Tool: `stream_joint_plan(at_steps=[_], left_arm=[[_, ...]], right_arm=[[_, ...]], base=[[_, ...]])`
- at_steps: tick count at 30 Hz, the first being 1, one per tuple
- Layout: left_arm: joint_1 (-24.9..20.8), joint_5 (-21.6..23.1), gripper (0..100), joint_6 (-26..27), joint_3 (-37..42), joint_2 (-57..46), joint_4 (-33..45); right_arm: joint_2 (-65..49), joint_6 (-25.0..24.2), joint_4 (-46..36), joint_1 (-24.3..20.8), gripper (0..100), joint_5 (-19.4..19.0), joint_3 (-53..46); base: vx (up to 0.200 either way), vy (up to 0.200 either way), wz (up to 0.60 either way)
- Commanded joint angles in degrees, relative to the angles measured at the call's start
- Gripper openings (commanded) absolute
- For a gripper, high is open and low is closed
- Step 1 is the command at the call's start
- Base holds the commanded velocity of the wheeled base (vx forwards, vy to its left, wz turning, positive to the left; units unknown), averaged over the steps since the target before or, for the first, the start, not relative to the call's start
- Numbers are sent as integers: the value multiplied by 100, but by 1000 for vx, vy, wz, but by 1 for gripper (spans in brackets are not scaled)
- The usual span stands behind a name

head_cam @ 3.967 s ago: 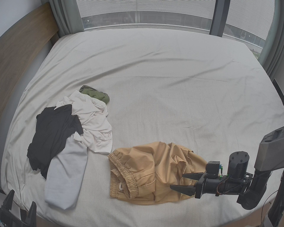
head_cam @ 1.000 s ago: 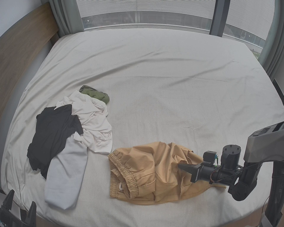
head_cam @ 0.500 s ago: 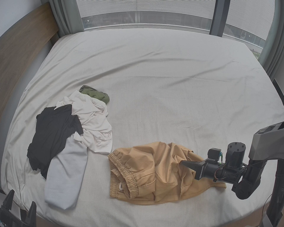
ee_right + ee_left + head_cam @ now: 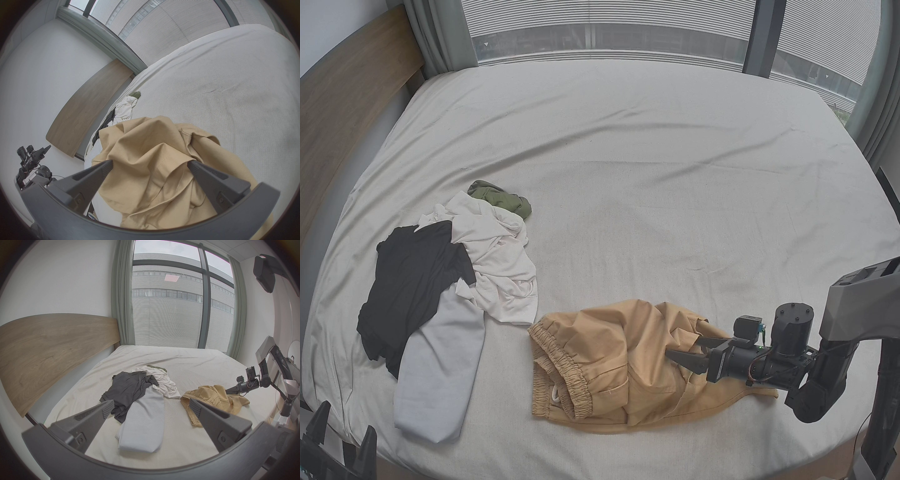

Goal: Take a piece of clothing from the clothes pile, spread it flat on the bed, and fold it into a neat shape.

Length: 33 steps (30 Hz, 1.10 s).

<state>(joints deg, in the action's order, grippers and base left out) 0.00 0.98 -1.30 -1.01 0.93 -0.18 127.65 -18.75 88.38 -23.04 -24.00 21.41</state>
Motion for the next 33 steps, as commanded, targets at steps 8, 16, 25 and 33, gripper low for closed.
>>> stream_joint_plan(at_steps=[8, 16, 25, 33], left_arm=[[0, -1, 100, -1, 101, -93, -8], [0, -1, 100, -10, 101, -93, 1], [0, -10, 100, -28, 101, -93, 1], [0, -1, 100, -28, 101, -93, -8]], right_arm=[[41, -164, 12, 1, 0, 1, 92], [58, -173, 12, 10, 0, 1, 83], [41, -164, 12, 45, 0, 1, 65], [-451, -191, 4, 116, 0, -17, -295]], base=[[0, 0, 0], [0, 0, 0], [0, 0, 0], [0, 0, 0]])
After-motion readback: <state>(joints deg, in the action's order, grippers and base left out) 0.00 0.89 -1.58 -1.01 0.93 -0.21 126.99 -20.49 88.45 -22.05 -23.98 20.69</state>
